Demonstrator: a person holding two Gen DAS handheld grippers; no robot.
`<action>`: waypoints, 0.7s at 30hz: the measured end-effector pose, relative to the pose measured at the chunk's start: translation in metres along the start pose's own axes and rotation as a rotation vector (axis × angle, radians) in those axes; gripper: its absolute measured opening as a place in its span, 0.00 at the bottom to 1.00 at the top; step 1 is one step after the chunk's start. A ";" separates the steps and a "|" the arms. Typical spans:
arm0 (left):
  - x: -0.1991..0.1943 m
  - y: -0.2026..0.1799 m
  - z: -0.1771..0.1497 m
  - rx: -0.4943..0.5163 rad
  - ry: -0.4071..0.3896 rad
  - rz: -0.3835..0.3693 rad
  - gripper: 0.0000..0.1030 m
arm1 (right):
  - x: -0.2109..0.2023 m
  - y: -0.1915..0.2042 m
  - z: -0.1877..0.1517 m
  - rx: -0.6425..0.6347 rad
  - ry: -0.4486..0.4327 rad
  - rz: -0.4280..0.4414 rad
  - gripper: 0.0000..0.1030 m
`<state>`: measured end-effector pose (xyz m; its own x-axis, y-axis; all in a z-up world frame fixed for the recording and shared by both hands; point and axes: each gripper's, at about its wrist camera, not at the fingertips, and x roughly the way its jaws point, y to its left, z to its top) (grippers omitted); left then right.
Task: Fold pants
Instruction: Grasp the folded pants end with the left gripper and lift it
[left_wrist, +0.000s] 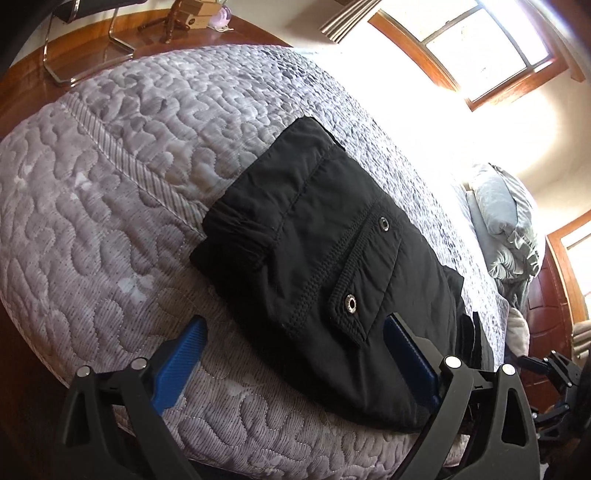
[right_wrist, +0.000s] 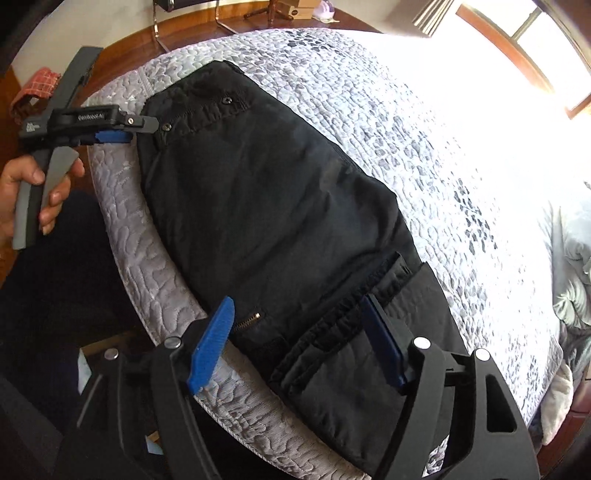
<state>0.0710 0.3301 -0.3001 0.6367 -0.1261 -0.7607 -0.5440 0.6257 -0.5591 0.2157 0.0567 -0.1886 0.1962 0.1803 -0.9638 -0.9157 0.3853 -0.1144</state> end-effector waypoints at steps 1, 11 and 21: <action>0.000 0.003 0.001 -0.024 -0.005 -0.007 0.94 | 0.000 -0.007 0.013 -0.009 0.010 0.050 0.74; 0.018 0.040 0.010 -0.310 -0.014 -0.184 0.93 | 0.063 -0.042 0.193 -0.107 0.167 0.512 0.88; 0.019 0.061 0.011 -0.463 -0.095 -0.240 0.92 | 0.151 0.008 0.310 -0.242 0.311 0.626 0.88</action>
<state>0.0554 0.3742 -0.3451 0.8081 -0.1402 -0.5721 -0.5475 0.1791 -0.8174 0.3463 0.3675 -0.2606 -0.4640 0.0224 -0.8856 -0.8823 0.0780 0.4642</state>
